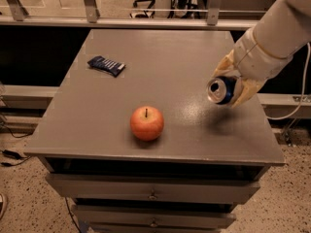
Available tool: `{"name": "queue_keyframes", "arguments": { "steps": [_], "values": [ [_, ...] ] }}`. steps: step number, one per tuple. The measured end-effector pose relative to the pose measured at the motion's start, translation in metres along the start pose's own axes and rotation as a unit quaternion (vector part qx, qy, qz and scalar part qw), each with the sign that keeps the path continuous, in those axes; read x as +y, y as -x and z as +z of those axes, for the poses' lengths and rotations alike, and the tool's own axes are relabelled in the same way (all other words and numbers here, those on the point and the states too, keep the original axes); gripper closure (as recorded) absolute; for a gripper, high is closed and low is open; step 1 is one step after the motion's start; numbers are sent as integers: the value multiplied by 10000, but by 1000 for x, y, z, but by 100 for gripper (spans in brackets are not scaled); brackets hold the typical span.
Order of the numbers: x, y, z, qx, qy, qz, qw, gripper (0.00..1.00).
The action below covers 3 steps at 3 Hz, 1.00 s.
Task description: Knock pepsi can over
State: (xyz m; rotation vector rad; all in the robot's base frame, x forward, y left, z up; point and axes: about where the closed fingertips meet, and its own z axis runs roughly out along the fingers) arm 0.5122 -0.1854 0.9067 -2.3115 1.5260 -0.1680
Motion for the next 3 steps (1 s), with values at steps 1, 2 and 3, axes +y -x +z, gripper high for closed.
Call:
{"name": "queue_keyframes", "arguments": {
  "steps": [1, 2, 3],
  "values": [
    [33, 13, 29, 94, 654, -474, 9967, 98],
    [45, 18, 39, 82, 1003, -685, 9926, 75],
    [52, 21, 44, 66, 1202, -835, 9892, 52]
  ]
}}
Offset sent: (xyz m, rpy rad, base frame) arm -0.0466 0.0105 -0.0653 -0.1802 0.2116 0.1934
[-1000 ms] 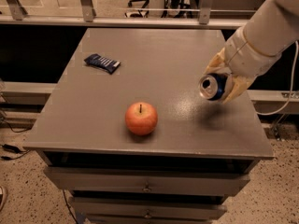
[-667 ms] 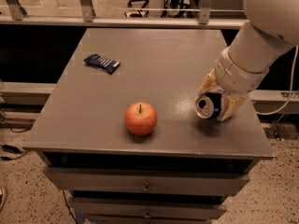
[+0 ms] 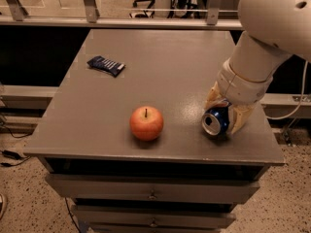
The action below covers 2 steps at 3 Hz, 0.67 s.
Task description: Knock pepsi can over
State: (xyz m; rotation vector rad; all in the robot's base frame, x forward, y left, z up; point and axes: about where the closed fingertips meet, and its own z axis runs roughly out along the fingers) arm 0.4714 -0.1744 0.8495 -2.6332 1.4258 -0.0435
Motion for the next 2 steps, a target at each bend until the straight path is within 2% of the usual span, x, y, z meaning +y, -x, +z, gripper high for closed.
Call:
{"name": "queue_keyframes", "arguments": {
  "steps": [1, 2],
  "values": [
    [5, 4, 5, -31, 182, -166, 9997, 21],
    [7, 7, 8, -48, 275, -260, 9993, 0]
  ]
}}
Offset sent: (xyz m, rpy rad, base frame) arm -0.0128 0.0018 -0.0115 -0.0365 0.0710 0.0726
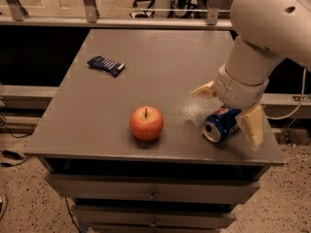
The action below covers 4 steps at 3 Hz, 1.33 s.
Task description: Knock pepsi can over
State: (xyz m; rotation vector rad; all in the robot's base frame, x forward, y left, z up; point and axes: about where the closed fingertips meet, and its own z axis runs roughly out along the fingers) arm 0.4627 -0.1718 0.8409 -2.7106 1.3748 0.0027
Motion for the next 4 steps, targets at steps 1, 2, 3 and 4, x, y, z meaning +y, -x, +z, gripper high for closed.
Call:
{"name": "queue_keyframes", "arguments": {
  "steps": [1, 2, 3, 4],
  "values": [
    [-1, -4, -4, -67, -88, 163, 9998, 0],
    [-3, -12, -10, -188, -243, 444, 9985, 0],
    [-4, -37, -29, -487, -615, 1192, 9898, 0],
    [1, -77, -50, -909, -1124, 2149, 9659, 0]
  ]
}}
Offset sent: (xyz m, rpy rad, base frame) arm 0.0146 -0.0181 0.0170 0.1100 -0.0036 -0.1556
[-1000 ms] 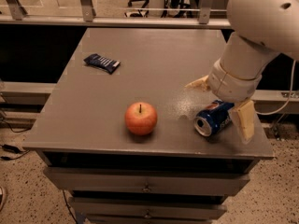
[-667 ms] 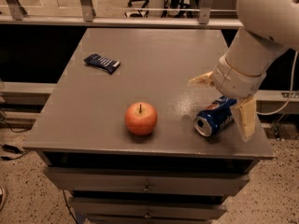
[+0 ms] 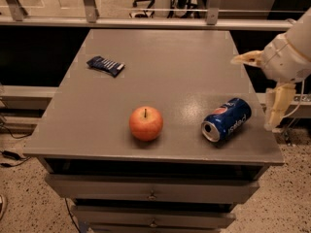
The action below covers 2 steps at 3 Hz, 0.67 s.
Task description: Knock pepsi can over
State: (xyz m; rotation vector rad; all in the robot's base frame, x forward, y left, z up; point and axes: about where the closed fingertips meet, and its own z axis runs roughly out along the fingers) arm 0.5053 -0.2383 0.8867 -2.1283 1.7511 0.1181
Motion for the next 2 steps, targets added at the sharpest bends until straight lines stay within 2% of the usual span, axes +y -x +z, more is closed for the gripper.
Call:
{"name": "queue_keyframes", "arguments": {
  "steps": [1, 2],
  "values": [
    [-8, -41, -33, -689, -624, 1060, 9900, 0],
    [-15, -38, -45, -935, -809, 1149, 9856, 0]
  ]
}}
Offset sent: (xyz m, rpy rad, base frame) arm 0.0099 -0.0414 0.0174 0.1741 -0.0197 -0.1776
